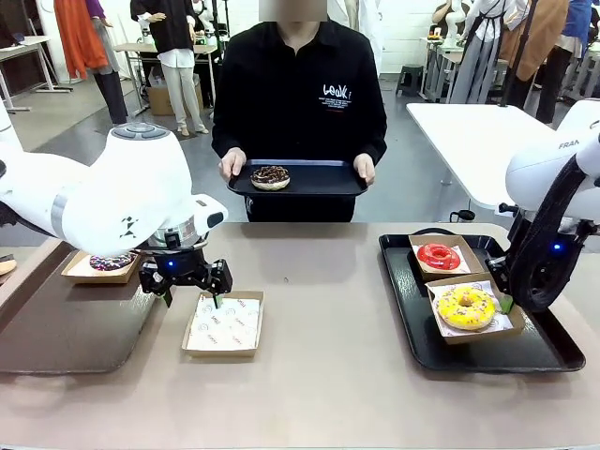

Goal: Individually package the donuts and arrange them on the tray.
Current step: Place the picked Paper togo box on the Handle tray while simultaneously picking up another Paper togo box from the table with the other hand.

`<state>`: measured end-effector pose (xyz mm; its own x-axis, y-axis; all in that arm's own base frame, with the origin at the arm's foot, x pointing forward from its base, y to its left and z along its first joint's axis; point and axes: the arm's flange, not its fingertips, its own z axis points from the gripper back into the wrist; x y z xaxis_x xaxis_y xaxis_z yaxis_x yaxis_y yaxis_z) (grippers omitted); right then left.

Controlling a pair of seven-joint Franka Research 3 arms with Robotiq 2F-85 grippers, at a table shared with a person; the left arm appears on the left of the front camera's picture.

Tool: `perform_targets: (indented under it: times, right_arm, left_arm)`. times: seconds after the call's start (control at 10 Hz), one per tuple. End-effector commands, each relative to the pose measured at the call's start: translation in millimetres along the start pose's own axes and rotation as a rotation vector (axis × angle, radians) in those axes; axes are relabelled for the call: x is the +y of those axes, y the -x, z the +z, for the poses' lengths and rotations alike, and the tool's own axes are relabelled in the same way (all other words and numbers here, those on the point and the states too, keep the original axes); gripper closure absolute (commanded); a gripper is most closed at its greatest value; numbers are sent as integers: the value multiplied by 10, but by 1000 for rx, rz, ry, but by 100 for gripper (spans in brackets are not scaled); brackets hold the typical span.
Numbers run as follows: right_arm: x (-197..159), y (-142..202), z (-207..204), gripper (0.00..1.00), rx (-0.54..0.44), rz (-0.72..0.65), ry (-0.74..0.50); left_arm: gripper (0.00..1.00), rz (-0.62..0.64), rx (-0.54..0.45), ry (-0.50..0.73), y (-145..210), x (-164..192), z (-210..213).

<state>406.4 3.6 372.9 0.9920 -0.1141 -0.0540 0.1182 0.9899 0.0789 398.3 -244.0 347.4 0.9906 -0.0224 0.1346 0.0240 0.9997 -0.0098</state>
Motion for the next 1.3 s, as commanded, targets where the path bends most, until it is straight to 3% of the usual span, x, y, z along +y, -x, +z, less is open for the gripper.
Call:
perform_targets:
  times: [0.0, 1.2]
  right_arm:
    - [-18, -101, -51, 98, -9, -27, -28]
    - [-63, -211, -183, 98, 29, -48, -16]
  left_arm:
    - [0, 30, -31, -24, -34, -101, -116]
    - [0, 14, 39, -9, -65, -63, -315]
